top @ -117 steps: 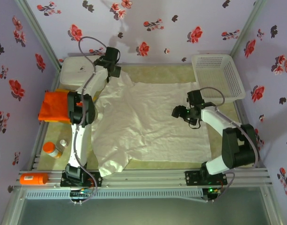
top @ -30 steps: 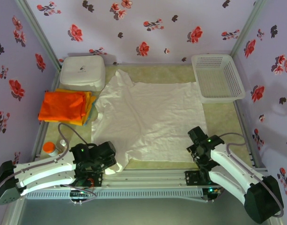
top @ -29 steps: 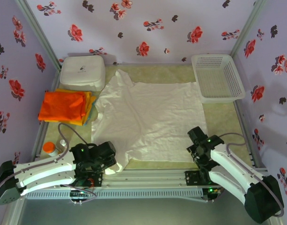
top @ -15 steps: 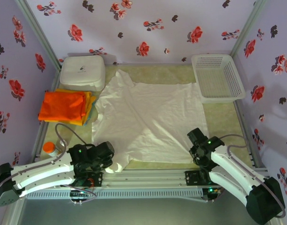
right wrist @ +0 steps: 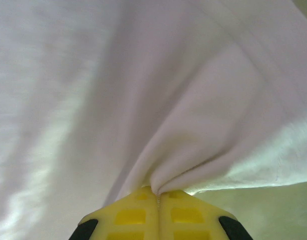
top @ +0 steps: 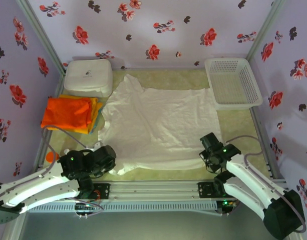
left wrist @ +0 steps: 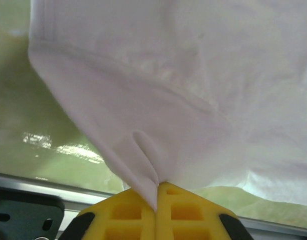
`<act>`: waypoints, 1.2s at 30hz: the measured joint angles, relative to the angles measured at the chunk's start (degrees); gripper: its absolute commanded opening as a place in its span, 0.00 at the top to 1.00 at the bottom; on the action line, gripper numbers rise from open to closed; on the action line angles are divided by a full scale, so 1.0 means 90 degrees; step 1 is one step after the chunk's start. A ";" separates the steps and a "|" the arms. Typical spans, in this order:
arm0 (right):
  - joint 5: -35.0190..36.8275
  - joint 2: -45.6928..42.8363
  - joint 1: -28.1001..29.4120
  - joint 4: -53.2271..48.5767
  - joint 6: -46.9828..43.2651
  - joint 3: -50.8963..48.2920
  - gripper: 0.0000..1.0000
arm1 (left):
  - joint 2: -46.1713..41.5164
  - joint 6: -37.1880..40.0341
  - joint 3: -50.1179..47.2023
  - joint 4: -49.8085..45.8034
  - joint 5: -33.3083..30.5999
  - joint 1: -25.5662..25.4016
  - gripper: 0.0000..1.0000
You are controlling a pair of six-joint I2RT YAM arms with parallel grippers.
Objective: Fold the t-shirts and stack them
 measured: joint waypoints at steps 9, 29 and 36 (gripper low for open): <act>0.0760 0.0384 0.0000 0.0814 -0.2552 0.1965 1.00 | 0.0481 0.2293 0.2101 -0.0034 -0.0685 0.1309 1.00; 0.0656 0.1348 0.0000 0.2851 -0.6892 0.5518 1.00 | 0.2283 0.7055 0.6322 0.1671 0.0418 0.3058 1.00; 0.0036 0.0828 0.0000 0.2994 -0.7317 0.5741 1.00 | 0.1576 0.7764 0.6795 0.1608 0.0967 0.3058 1.00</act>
